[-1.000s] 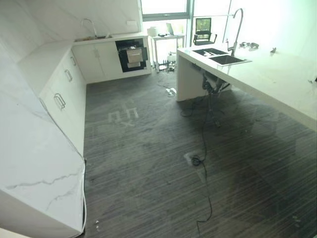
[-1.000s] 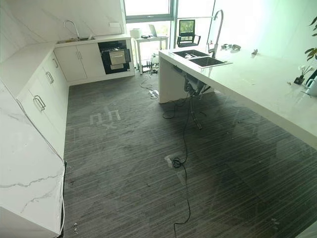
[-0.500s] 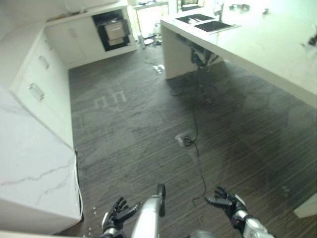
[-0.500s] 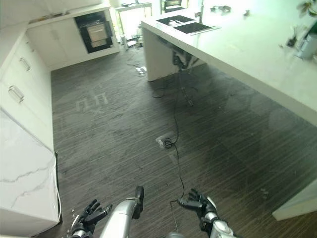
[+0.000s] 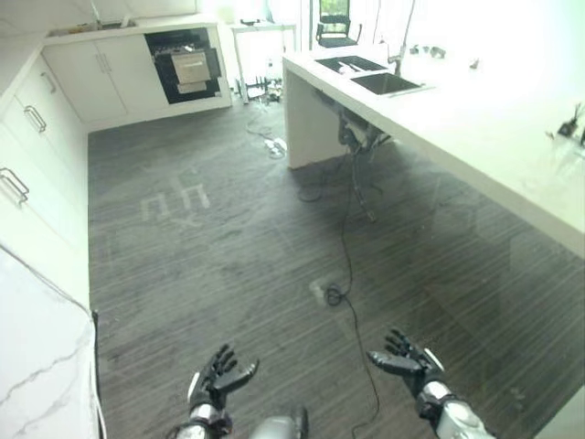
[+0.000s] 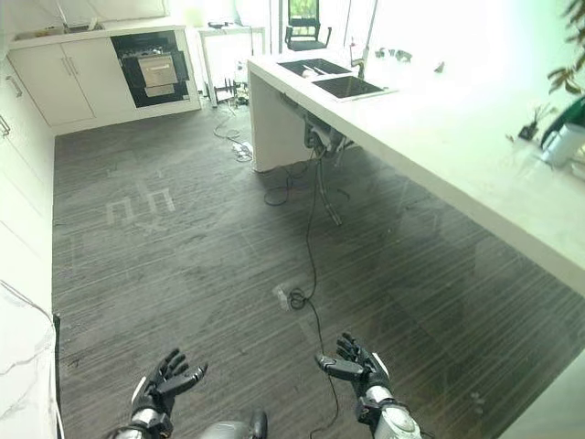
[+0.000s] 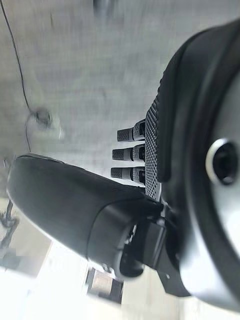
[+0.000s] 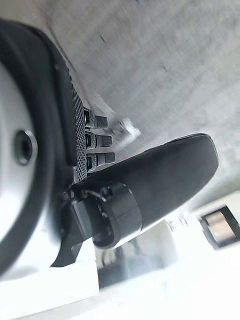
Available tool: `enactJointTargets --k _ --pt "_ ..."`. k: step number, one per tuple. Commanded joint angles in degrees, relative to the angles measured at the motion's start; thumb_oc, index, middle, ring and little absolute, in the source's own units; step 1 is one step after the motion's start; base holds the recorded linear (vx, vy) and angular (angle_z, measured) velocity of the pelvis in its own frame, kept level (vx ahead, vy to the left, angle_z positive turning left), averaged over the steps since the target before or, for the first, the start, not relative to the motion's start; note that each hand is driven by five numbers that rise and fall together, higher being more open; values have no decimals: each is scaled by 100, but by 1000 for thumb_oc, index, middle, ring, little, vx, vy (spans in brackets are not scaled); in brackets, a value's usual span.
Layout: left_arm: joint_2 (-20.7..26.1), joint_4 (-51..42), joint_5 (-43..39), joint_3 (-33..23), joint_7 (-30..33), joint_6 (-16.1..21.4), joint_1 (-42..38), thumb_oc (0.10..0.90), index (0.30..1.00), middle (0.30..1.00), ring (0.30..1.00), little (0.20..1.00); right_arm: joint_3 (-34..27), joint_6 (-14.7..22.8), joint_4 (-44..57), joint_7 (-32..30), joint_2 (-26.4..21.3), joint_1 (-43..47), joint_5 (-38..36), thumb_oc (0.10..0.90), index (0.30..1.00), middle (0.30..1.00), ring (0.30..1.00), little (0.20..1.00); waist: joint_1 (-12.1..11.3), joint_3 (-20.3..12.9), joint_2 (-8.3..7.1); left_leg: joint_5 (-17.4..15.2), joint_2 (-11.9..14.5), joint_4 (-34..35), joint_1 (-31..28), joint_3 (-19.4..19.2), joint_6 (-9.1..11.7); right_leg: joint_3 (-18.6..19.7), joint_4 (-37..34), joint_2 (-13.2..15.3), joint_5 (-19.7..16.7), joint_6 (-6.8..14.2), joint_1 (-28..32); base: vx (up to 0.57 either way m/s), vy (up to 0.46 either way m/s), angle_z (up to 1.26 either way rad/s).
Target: Place the dishes in the dishwasher.
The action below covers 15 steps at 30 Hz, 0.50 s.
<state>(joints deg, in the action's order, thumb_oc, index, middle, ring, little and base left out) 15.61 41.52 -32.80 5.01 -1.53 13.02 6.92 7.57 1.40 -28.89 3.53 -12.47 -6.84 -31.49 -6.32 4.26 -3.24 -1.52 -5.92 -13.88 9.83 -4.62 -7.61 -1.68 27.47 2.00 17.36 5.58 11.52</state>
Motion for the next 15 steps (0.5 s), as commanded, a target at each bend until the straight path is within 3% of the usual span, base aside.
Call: enactJointTargets --k 1,2,3,4,5,6,7,8,9,10,12,15 --pt "221 -572 384 124 32 256 -85 800 900 900 900 900 -150 441 526 -167 -156 170 26 800 900 900 900 900 -63 -156 293 -303 503 -331 356 436 417 -208 625 518 -2264 447 -213 204 222 4" --pt "228 -637 471 162 94 221 -78 800 900 900 900 900 -129 438 574 -203 -130 176 61 800 900 900 900 900 -73 -132 410 -394 515 -331 212 492 339 -202 1601 670 -2449 410 -597 253 321 -11" --pt "240 -748 547 250 190 181 -36 800 900 900 900 900 -37 460 631 -194 -122 159 122 800 900 900 900 900 27 -26 569 -546 527 -331 -73 543 223 -128 2848 733 -2526 272 -1506 250 305 -15" --pt "239 -780 681 344 317 208 -17 800 900 900 900 900 51 470 623 -173 -152 172 102 800 900 900 900 900 110 35 662 -571 541 -331 -187 590 218 -209 2993 595 -2428 123 -2033 344 204 -6" --pt "262 -767 829 421 427 251 -1 800 900 900 900 900 161 464 610 -205 -182 209 90 800 900 900 900 900 182 94 610 -569 420 -331 -274 664 234 -503 2339 427 -2242 62 -2251 437 -3 24" --pt "287 -837 871 342 385 199 71 800 900 900 900 900 194 464 656 -205 -216 187 144 800 900 900 900 900 265 167 498 -657 304 -331 -421 694 270 -787 1336 342 -2277 97 -2351 760 -282 68" --pt "428 -964 1115 194 83 146 213 800 900 900 900 900 164 518 676 -92 -388 36 285 800 900 900 900 900 517 280 233 -1004 91 -331 -796 742 369 -1026 -995 235 -2466 184 -2386 681 -318 106" --pt "448 -968 1119 209 16 148 230 800 900 900 900 900 161 516 658 -90 -419 2 243 800 900 900 900 900 581 318 148 -1087 -4 -331 -891 764 375 -941 -1028 269 -2376 223 -2565 790 -361 94" --pt "441 -964 1140 246 -57 237 329 800 900 900 900 900 90 491 638 62 -481 -148 60 800 900 900 900 900 800 377 113 -1331 -116 -331 -1216 932 385 -800 -1028 305 -2587 357 -3092 490 -184 53" --pt "448 -992 1179 258 -76 272 374 800 900 900 900 900 61 504 641 93 -480 -173 46 800 900 900 900 900 826 390 137 -1404 -94 -331 -1275 958 379 -851 -1028 310 -2647 356 -3114 512 -199 21" --pt "484 -1023 1236 321 -134 316 411 800 900 900 900 900 86 538 619 20 -542 -118 119 800 900 900 900 900 753 323 89 -1476 -130 -331 -1273 922 433 -907 -1028 360 -2087 184 -2941 348 -167 31" --pt "428 -1147 1124 334 -307 151 369 800 900 900 900 900 121 506 708 -139 -634 62 233 800 900 900 900 900 633 71 29 -1412 -150 -331 -1598 850 577 -936 -1028 310 -1769 -10 -2592 502 -210 -28"
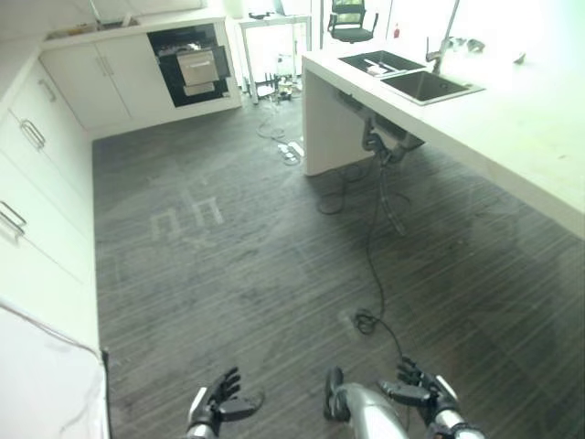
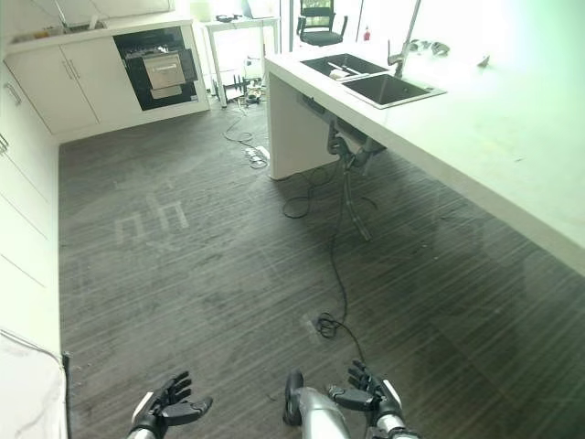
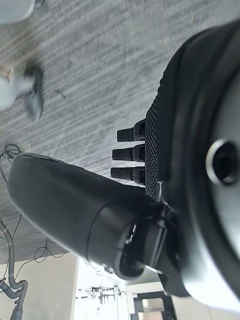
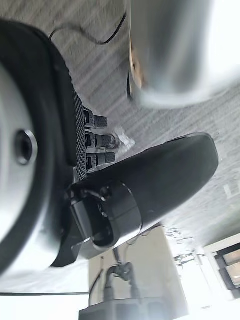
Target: Place the dishes in the dishwasher.
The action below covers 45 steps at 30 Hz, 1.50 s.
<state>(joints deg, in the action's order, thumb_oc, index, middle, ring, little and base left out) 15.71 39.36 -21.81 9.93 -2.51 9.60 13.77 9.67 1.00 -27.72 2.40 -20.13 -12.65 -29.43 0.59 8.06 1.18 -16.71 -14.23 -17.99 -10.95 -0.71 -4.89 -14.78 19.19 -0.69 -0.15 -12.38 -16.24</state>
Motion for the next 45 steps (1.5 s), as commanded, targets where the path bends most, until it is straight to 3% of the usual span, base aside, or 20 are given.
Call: enactJointTargets --k 1,3,4,5,8,11,12,13,15,17,20,22,28,31,33,34,37,39,41,45 --pt "405 -994 69 -111 -234 503 -313 800 900 900 900 900 -112 552 682 -42 96 629 43 800 900 900 900 900 -64 -346 -408 381 710 80 405 425 386 374 -200 554 44 1735 232 477 -189 -17" --pt "406 -1064 75 -63 -226 485 -315 800 900 900 900 900 -145 555 752 -60 67 615 68 800 900 900 900 900 -70 -364 -410 649 736 80 367 399 464 410 -200 539 107 1696 292 254 -101 14" --pt "370 -1120 -25 10 -218 458 -341 800 900 900 900 900 -228 570 853 -38 9 569 101 800 900 900 900 900 -72 -389 -450 1433 751 -109 297 313 674 482 -200 552 276 1573 464 281 -117 -19" --pt "331 -1135 -84 32 -205 442 -361 800 900 900 900 900 -247 573 893 -3 -38 550 107 800 900 900 900 900 -65 -377 -478 1715 772 -733 527 202 803 457 -200 596 353 1504 575 343 -156 -31" --pt "254 -1275 -193 132 -168 422 -384 800 900 900 900 900 -298 658 945 126 -182 515 390 800 900 900 900 900 -110 -261 -651 1765 780 -3033 1904 -309 843 403 -200 734 548 1277 900 268 -125 1" --pt "302 -1308 -276 59 -107 294 -422 800 900 900 900 900 -273 606 993 149 -222 555 360 800 900 900 900 900 -194 -183 -643 1779 1177 -2028 2285 -489 729 553 -200 571 701 1303 1070 292 -1 -15" --pt "311 -1384 -302 -38 -122 253 -325 800 900 900 900 900 -279 507 1050 239 -237 597 356 800 900 900 900 900 -224 -197 -603 1871 1512 -746 2059 -665 743 786 -200 404 869 1369 1144 528 287 -46" --pt "345 -1481 -292 -59 -168 243 -186 800 900 900 900 900 -349 429 1165 318 -269 536 418 800 900 900 900 900 -219 -232 -402 1759 1998 80 2209 -755 838 957 -200 190 1040 1458 1220 513 369 -57" --pt "385 -1504 -388 -8 -261 199 -101 800 900 900 900 900 -419 480 1249 319 -286 395 468 800 900 900 900 900 -227 -274 -228 1587 2478 80 2787 -667 1028 932 -200 118 1184 1529 1326 319 327 -28" --pt "251 -1296 -279 27 -383 412 -2 800 900 900 900 900 -422 598 1207 301 -299 341 470 800 900 900 900 900 -303 -264 -179 1856 2575 80 2992 -398 1124 1029 -200 164 1333 1578 1499 263 243 7" --pt "209 -1281 -336 135 -362 476 32 800 900 900 900 900 -356 663 1174 324 -336 401 437 800 900 900 900 900 -307 -263 -176 1675 2519 80 2887 -454 1057 1009 -200 343 1381 1664 1652 304 303 -17" --pt "338 -1215 -372 197 -370 325 -214 800 900 900 900 900 -288 636 1107 321 -281 423 467 800 900 900 900 900 -327 -322 -116 1410 2256 80 2646 -250 936 933 -200 564 1361 1816 1877 427 333 -11" --pt "597 -1084 -323 414 -332 70 -597 800 900 900 900 900 -131 621 1075 12 -62 605 394 800 900 900 900 900 -330 -445 -183 1132 1778 80 2307 -143 452 911 -148 944 145 2255 2325 295 210 25" --pt "620 -1125 -286 477 -269 -41 -657 800 900 900 900 900 -66 591 1038 2 31 636 468 800 900 900 900 900 -396 -484 -47 990 1664 80 2058 -152 224 874 1576 1311 -567 2226 1931 232 291 13" --pt "616 -1208 -278 500 -216 -58 -639 800 900 900 900 900 26 512 1165 -56 42 605 410 800 900 900 900 900 -353 -415 80 857 1663 80 1814 -208 84 910 2789 1391 -742 2105 1242 221 288 -2" --pt "599 -1282 -262 547 -74 -43 -623 800 900 900 900 900 86 459 1185 -58 45 630 371 800 900 900 900 900 -330 -376 90 797 1661 80 1728 -276 56 798 2919 1415 -691 2005 874 203 207 -14" --pt "594 -1418 -365 480 58 -59 -583 800 900 900 900 900 141 428 1312 0 -7 630 334 800 900 900 900 900 -294 -330 -23 779 1623 80 1647 -340 121 462 2066 1096 -418 1938 731 242 -49 -16" --pt "593 -1625 -376 252 45 -81 -523 800 900 900 900 900 106 389 1571 43 -61 542 164 800 900 900 900 900 -173 -215 -323 577 1371 80 1343 -289 230 -56 -168 743 -603 2070 893 407 -262 19" --pt "617 -1840 -344 75 -21 18 -346 800 900 900 900 900 12 520 1740 121 -154 415 88 800 900 900 900 900 -36 -106 -581 274 1154 80 1014 -348 285 -54 -200 1002 -603 2250 106 411 -252 20" --pt "683 -2176 -185 107 46 202 -249 800 900 900 900 900 -126 740 2096 89 -227 376 -50 800 900 900 900 900 119 -30 -570 -95 1123 80 713 -98 245 -44 -200 1171 -784 2282 -487 367 -216 -8"
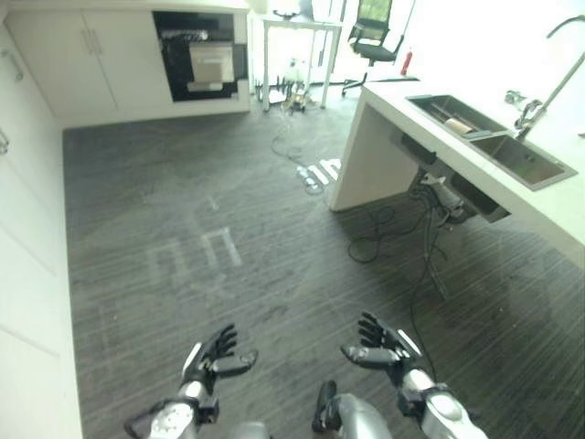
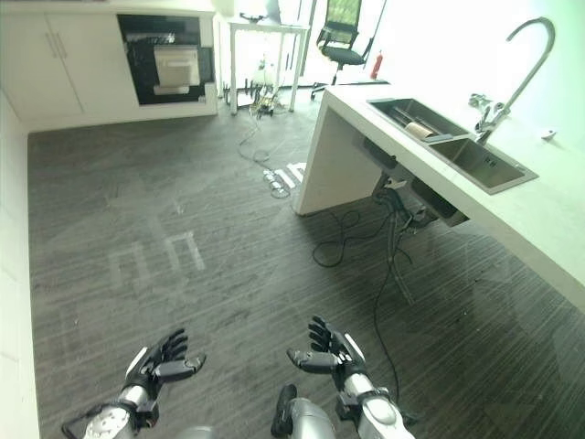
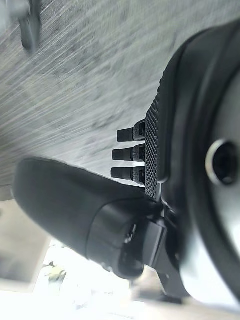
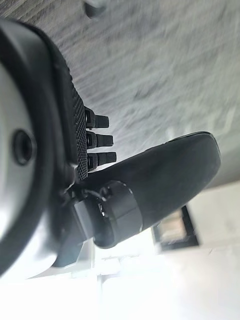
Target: Place the dishes in the dishwasher.
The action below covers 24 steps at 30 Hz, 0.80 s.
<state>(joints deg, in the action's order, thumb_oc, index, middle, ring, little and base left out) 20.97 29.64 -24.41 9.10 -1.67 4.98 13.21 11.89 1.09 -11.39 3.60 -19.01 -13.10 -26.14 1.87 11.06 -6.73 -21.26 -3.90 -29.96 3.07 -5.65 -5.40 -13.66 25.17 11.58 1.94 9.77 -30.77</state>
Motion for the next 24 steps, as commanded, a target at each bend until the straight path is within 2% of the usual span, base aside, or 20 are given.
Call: enactJointTargets --k 1,4,6,7,9,10,11,12,13,14,15,16,18,19,20,21,22,24 --pt "174 -1293 155 210 -17 694 -169 800 900 900 900 900 -373 748 501 -91 -337 469 -394 800 900 900 900 900 -53 -358 226 357 106 1277 -724 382 313 -241 -798 -53 -801 28 1058 406 -284 30" --pt "201 -1573 48 226 -3 627 -165 800 900 900 900 900 -399 833 789 -291 -401 617 -176 800 900 900 900 900 -131 -535 205 322 97 1277 -935 384 345 -275 -798 -201 -580 -142 1389 416 -293 15" --pt "154 -1710 -50 200 -52 630 -166 800 900 900 900 900 -426 810 1039 -354 -500 729 -25 800 900 900 900 900 -155 -652 242 504 129 1277 -1154 335 450 -378 -798 -309 -417 -293 1575 345 -206 6" --pt "151 -1789 -34 204 -79 659 -165 800 900 900 900 900 -443 816 1138 -372 -538 757 55 800 900 900 900 900 -163 -683 265 689 150 1277 -1235 294 504 -417 -798 -361 -327 -363 1640 324 -203 3" --pt "184 -1910 89 264 -52 751 -186 800 900 900 900 900 -480 871 1310 -397 -673 794 292 800 900 900 900 900 -192 -747 287 1534 187 1277 -1423 109 703 -502 -798 -465 -63 -556 1847 299 -210 -24" --pt "211 -1945 266 305 14 769 -217 800 900 900 900 900 -508 866 1371 -411 -742 802 319 800 900 900 900 900 -235 -734 251 1853 170 1070 -1356 24 787 -520 -798 -457 45 -638 1972 254 -234 -56" --pt "246 -1953 375 338 86 793 -269 800 900 900 900 900 -526 802 1401 -347 -809 844 120 800 900 900 900 900 -251 -722 208 1882 105 497 -1230 -68 824 -601 -798 -421 144 -730 2071 233 -243 -68" --pt "230 -1945 361 358 148 795 -317 800 900 900 900 900 -549 713 1451 -193 -847 859 -182 800 900 900 900 900 -266 -698 255 1940 123 -144 -1043 -148 913 -713 -798 -472 259 -839 2204 212 -241 -61" --pt "209 -1970 343 362 218 787 -358 800 900 900 900 900 -597 705 1530 -67 -842 832 -429 800 900 900 900 900 -273 -692 190 2162 55 -661 -741 -208 973 -784 -798 -395 326 -928 2287 200 -242 -46" --pt "200 -1971 303 339 214 844 -402 800 900 900 900 900 -633 816 1603 -75 -801 798 -281 800 900 900 900 900 -320 -635 155 2123 99 -1054 -314 -273 968 -848 -798 -309 384 -953 2410 153 -197 -22" --pt "193 -1968 280 321 234 874 -422 800 900 900 900 900 -631 849 1654 -120 -802 805 -196 800 900 900 900 900 -358 -605 162 2052 88 -1052 -155 -259 931 -879 -798 -293 399 -947 2449 145 -141 -14" --pt "164 -1984 247 260 323 942 -429 800 900 900 900 900 -609 929 1715 -176 -822 853 -80 800 900 900 900 900 -427 -562 225 1942 6 -772 -23 -193 866 -914 -798 -320 404 -915 2477 144 -61 -21" --pt "151 -2138 88 5 357 991 -369 800 900 900 900 900 -648 890 1861 -133 -862 985 -176 800 900 900 900 900 -449 -533 328 1790 -24 226 -341 -219 804 -831 -798 -392 362 -815 2426 242 29 -70" --pt "308 -2266 131 -243 460 1129 -291 800 900 900 900 900 -762 869 1974 -84 -824 1024 -196 800 900 900 900 900 -285 -586 558 1348 229 1277 -760 -131 743 -614 -798 -625 212 -705 2189 269 85 -143" --pt "343 -2298 173 -284 537 1164 -280 800 900 900 900 900 -788 876 2008 -90 -820 1010 -189 800 900 900 900 900 -244 -596 600 1185 286 1277 -742 -67 736 -566 -798 -672 171 -688 2132 315 81 -159" --pt "421 -2372 212 -450 696 1237 -233 800 900 900 900 900 -852 853 2115 -66 -788 961 -153 800 900 900 900 900 -132 -611 682 720 386 1277 -638 204 737 -389 -798 -754 2 -598 1956 182 33 -90" --pt "433 -2409 140 -513 702 1265 -211 800 900 900 900 900 -867 841 2150 -37 -757 946 -117 800 900 900 900 900 -121 -609 716 726 461 1277 -481 319 776 -313 -798 -798 24 -589 1946 226 56 -13" --pt "382 -2551 85 -585 727 1501 -121 800 900 900 900 900 -882 896 2220 97 -657 844 95 800 900 900 900 900 -194 -546 775 1225 725 1277 127 407 985 -63 -798 -906 366 -586 2212 193 99 21"
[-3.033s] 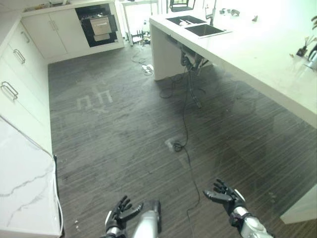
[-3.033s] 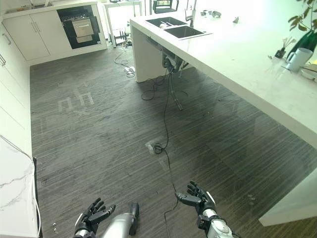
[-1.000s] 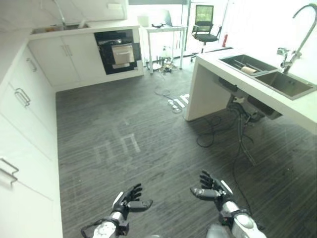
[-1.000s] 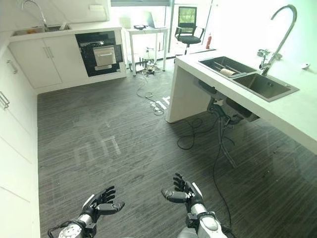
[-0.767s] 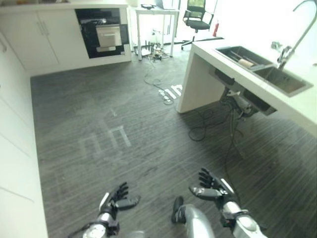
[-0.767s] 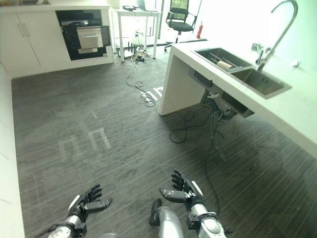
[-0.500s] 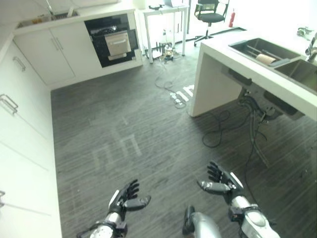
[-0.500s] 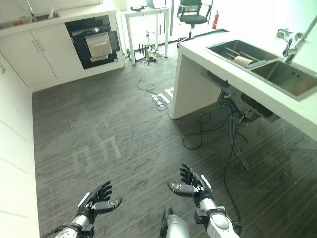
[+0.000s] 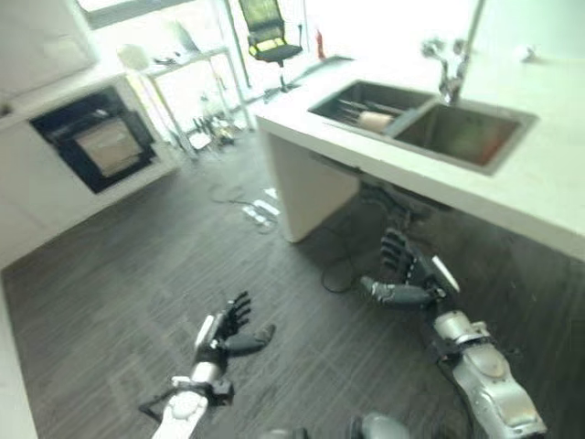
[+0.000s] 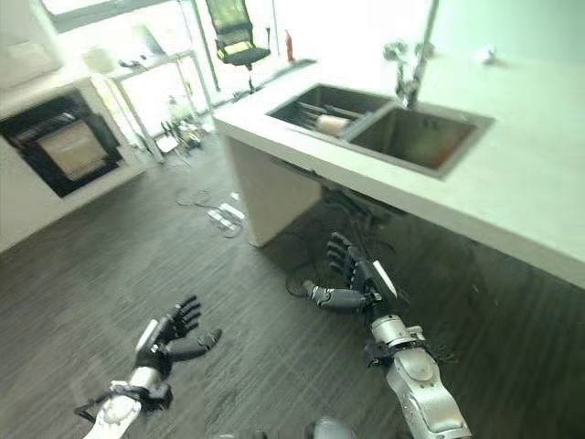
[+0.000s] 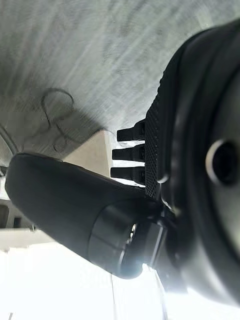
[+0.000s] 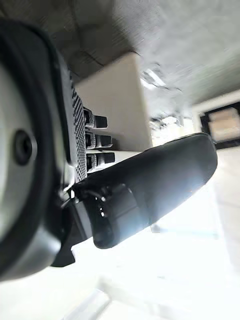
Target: Place the dishes in the dishwasher.
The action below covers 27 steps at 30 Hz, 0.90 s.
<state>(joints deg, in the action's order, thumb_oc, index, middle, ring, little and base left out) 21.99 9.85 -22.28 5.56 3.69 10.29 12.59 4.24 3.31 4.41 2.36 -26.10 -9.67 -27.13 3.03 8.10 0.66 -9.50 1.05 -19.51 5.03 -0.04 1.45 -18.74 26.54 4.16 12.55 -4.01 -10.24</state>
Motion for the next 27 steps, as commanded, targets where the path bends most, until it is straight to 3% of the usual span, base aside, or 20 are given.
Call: enactJointTargets --k 1,3,5,8,10,13,14,15,17,18,20,21,22,23,24,27 --pt "220 -677 -132 -191 264 1104 -50 800 900 900 900 900 -97 687 696 212 34 481 258 800 900 900 900 900 -416 -193 61 385 371 232 294 -43 411 637 -935 -223 -474 782 386 312 216 -58" --pt "131 -859 90 -172 516 1322 -55 800 900 900 900 900 -56 666 798 216 -112 521 271 800 900 900 900 900 -610 -87 61 818 594 232 850 -10 419 969 -935 -270 -115 729 773 382 277 -106" --pt "205 -954 240 -200 858 1355 -105 800 900 900 900 900 -22 664 816 118 -220 591 427 800 900 900 900 900 -619 -65 14 655 539 232 792 -49 343 1065 -935 -171 -99 758 835 348 268 -133" --pt "283 -1064 -132 -383 772 1286 -241 800 900 900 900 900 -166 592 916 184 -275 448 286 800 900 900 900 900 -527 -88 31 498 598 232 584 44 306 1053 -935 -70 -104 796 976 370 253 -78" --pt "249 -1106 -186 -382 596 1325 -303 800 900 900 900 900 -305 591 1012 216 -243 331 207 800 900 900 900 900 -463 -134 31 394 499 232 401 239 248 1072 -935 -33 -272 909 1050 351 242 -26" --pt "270 -1147 -130 -292 523 1471 -477 800 900 900 900 900 -371 660 1163 16 -98 288 257 800 900 900 900 900 -433 -178 -25 303 304 232 295 289 0 1206 -764 78 -717 1159 1196 302 228 10" --pt "289 -1184 -93 -275 461 1493 -521 800 900 900 900 900 -377 694 1176 -65 -54 282 250 800 900 900 900 900 -445 -203 -50 289 234 232 297 294 -84 1282 -500 102 -759 1219 1207 370 294 21" --pt "328 -1290 67 -206 389 1522 -595 800 900 900 900 900 -387 692 1248 -247 30 251 194 800 900 900 900 900 -499 -268 -128 240 40 232 289 311 -282 1441 304 200 -1165 1340 1175 299 279 29" --pt "338 -1558 170 -237 339 1558 -592 800 900 900 900 900 -305 713 1354 -259 182 212 181 800 900 900 900 900 -565 -248 -6 106 -17 232 121 334 -480 1495 2151 413 -1617 1215 496 319 338 18" --pt "341 -1672 228 -273 406 1596 -569 800 900 900 900 900 -250 789 1351 -174 237 206 231 800 900 900 900 900 -564 -213 -2 59 -30 232 53 273 -512 1391 2257 455 -1672 1175 227 322 228 13" --pt "381 -1925 341 -388 625 1652 -490 800 900 900 900 900 -163 953 1351 44 242 183 183 800 900 900 900 900 -582 -174 -49 45 -50 232 -12 147 -472 1085 1569 404 -1402 1082 108 347 -39 -27" --pt "426 -2012 151 -478 688 1511 -444 800 900 900 900 900 -145 1073 1361 133 178 208 71 800 900 900 900 900 -599 -118 -219 -38 -182 232 -99 24 -407 638 -14 337 -1458 1138 250 447 -201 -75" --pt "439 -2022 0 -541 657 1447 -429 800 900 900 900 900 -144 1109 1350 139 151 257 -14 800 900 900 900 900 -584 -70 -276 -124 -209 232 -205 -47 -379 383 -727 311 -1581 1176 347 381 -198 -89" --pt "438 -2028 -14 -557 651 1440 -421 800 900 900 900 900 -143 1114 1342 148 145 267 -33 800 900 900 900 900 -574 -47 -291 -155 -214 232 -251 -60 -367 315 -934 303 -1633 1188 361 538 -233 -86" --pt "385 -2100 -39 -639 584 1492 -270 800 900 900 900 900 -122 1187 1302 86 101 331 -186 800 900 900 900 900 -497 96 -547 -503 -441 232 -659 -275 -323 0 -935 642 -1878 1367 -464 566 -225 -104" --pt "335 -2168 147 -519 672 1648 -282 800 900 900 900 900 -42 1348 1300 30 151 338 -49 800 900 900 900 900 -331 192 -530 -772 -511 232 -926 -130 -425 56 -935 735 -2243 1417 -1015 549 -170 -31"
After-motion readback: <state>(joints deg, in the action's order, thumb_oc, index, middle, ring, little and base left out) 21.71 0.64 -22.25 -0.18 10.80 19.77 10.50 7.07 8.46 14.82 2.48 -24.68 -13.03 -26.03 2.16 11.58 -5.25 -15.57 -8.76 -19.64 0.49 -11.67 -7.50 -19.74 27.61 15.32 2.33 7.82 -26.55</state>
